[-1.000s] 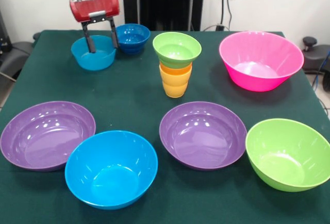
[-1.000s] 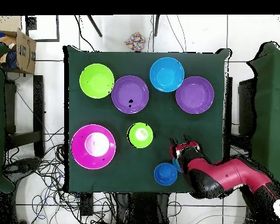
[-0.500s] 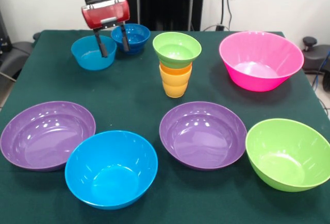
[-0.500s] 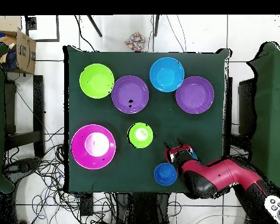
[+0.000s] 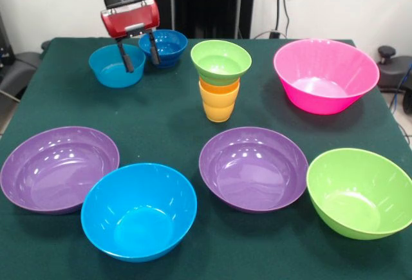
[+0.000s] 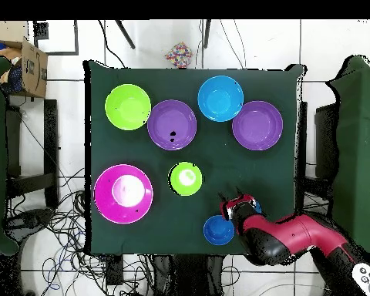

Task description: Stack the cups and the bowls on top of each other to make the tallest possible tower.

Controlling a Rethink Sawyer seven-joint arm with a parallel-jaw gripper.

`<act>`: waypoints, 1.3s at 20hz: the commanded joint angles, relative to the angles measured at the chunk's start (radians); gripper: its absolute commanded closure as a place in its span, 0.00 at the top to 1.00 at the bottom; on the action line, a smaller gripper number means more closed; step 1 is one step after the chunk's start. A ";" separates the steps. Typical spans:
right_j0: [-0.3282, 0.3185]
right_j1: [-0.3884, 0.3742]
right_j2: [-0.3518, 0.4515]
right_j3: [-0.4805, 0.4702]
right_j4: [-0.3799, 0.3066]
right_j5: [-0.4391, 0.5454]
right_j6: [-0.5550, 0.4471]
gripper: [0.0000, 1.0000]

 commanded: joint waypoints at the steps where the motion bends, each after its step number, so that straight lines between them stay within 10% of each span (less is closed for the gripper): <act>1: -0.024 0.069 0.043 -0.047 0.030 0.199 -0.519 1.00; 26: -0.068 0.174 0.104 -0.287 0.220 0.412 -0.951 1.00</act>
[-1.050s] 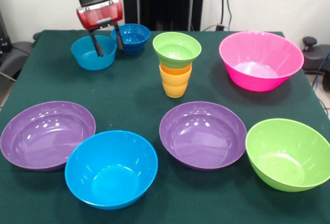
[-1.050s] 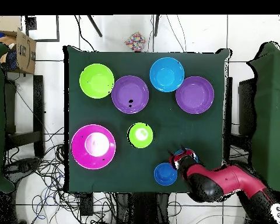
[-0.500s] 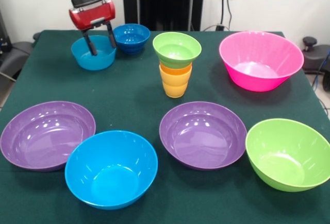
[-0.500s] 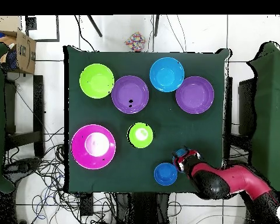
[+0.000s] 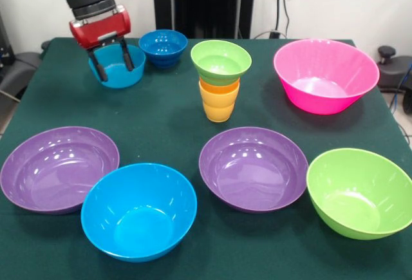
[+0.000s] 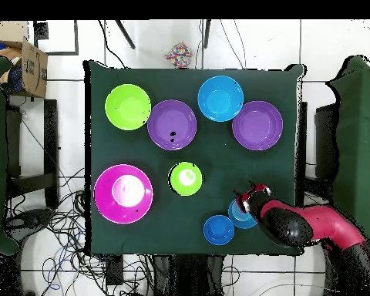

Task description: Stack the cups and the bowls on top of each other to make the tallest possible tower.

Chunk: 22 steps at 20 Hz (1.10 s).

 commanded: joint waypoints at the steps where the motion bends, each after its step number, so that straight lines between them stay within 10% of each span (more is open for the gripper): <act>1: 0.033 0.063 0.031 -0.150 0.009 0.139 -0.423 1.00; 22: -0.025 0.125 -0.026 -0.209 0.051 0.227 -0.661 1.00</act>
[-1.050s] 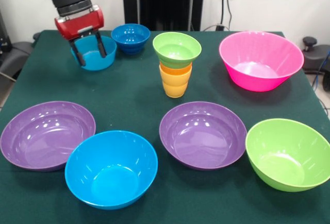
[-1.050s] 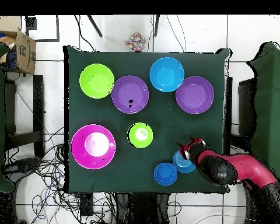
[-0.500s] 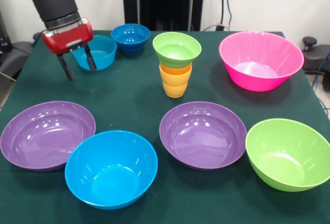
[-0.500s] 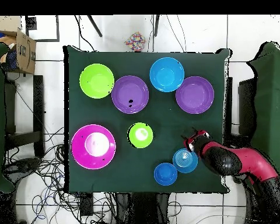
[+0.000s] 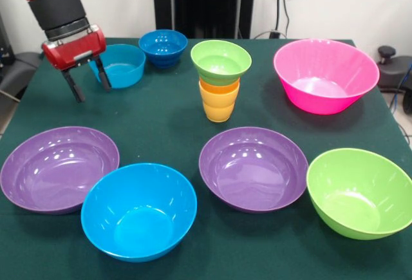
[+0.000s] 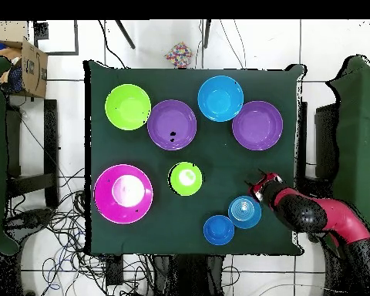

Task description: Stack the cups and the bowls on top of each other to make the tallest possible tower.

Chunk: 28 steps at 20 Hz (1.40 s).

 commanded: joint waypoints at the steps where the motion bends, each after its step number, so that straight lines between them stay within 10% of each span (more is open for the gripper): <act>1: 0.016 -0.007 -0.037 -0.050 0.008 0.149 -0.332 1.00; 28: -0.053 -0.114 -0.057 0.185 0.009 0.187 -0.267 1.00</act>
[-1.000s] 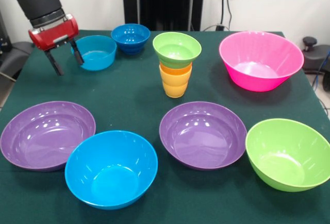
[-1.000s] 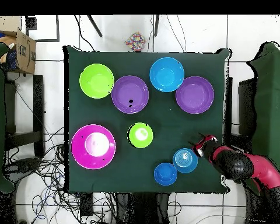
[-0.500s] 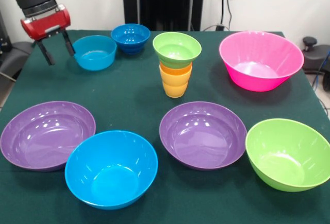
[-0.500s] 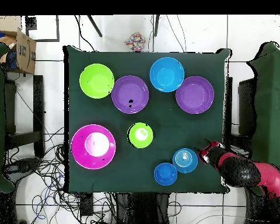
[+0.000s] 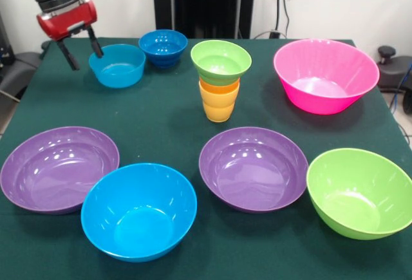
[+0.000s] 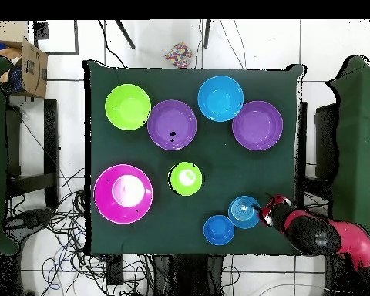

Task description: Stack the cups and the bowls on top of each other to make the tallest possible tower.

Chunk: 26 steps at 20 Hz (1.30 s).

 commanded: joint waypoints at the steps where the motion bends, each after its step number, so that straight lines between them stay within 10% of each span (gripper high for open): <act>1: 0.036 -0.013 -0.049 0.076 -0.028 0.097 -0.233 1.00; 15: 0.043 0.085 -0.118 0.012 -0.200 -0.069 -0.195 1.00; 26: 0.043 0.104 -0.091 -0.019 -0.184 -0.054 -0.219 1.00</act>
